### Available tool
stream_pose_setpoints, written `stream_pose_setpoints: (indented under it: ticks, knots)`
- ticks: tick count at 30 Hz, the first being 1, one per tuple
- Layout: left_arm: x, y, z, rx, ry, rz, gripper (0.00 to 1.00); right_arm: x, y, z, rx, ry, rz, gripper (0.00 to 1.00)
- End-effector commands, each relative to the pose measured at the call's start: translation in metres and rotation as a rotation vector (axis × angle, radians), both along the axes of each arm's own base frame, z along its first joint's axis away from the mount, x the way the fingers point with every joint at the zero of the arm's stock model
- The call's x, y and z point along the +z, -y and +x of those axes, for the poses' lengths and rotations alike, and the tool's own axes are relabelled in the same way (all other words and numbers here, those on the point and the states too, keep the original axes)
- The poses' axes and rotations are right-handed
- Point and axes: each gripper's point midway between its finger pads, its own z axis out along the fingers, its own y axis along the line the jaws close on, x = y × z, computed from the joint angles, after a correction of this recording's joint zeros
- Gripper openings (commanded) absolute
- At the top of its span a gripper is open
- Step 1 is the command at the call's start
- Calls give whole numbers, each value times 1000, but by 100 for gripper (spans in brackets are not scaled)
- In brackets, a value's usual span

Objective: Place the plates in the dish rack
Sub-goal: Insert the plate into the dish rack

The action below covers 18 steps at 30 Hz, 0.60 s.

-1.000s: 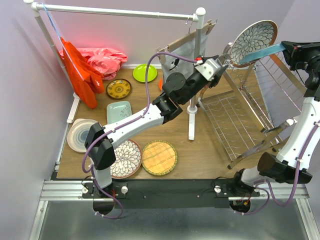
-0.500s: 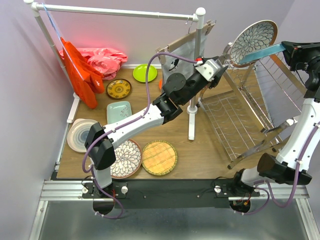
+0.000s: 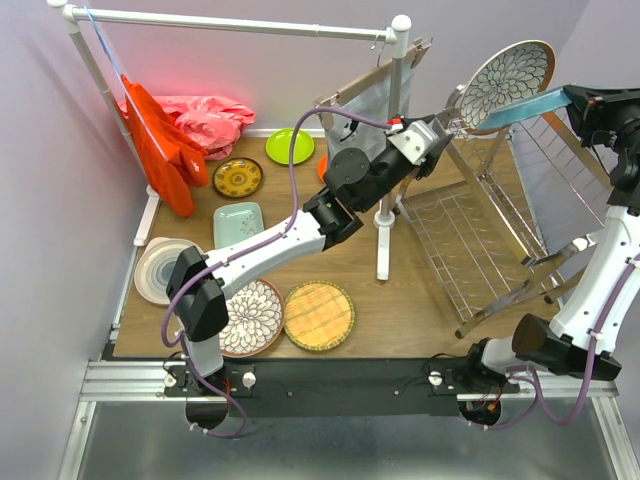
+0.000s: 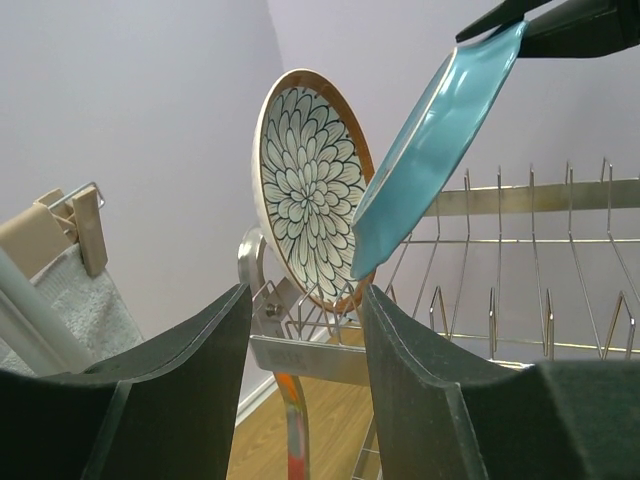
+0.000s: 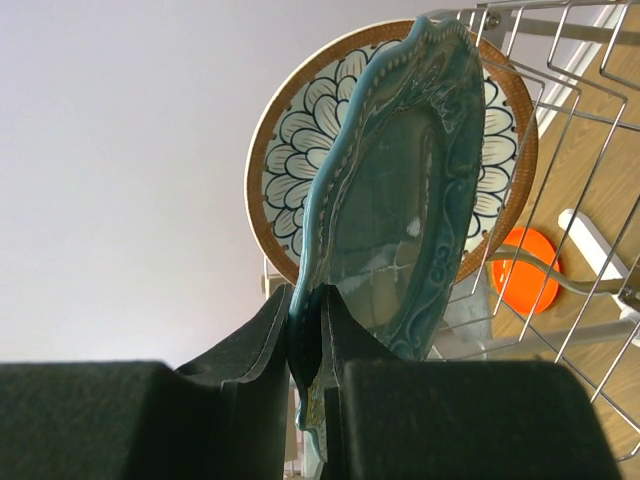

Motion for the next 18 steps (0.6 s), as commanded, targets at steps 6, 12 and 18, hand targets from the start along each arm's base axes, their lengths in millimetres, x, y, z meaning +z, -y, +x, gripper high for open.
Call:
stream_pose_setpoints:
  ticks: [6, 12, 18]
  knots:
    - [30, -22, -11, 17, 22, -82, 57, 33, -10, -15, 24, 124, -47, 22]
    - [28, -24, -12, 20, 19, -80, 57, 27, -10, -15, 24, 107, -41, 22]
    - [28, -26, -13, 19, 16, -86, 57, 23, -9, -13, 22, 99, -44, 22]
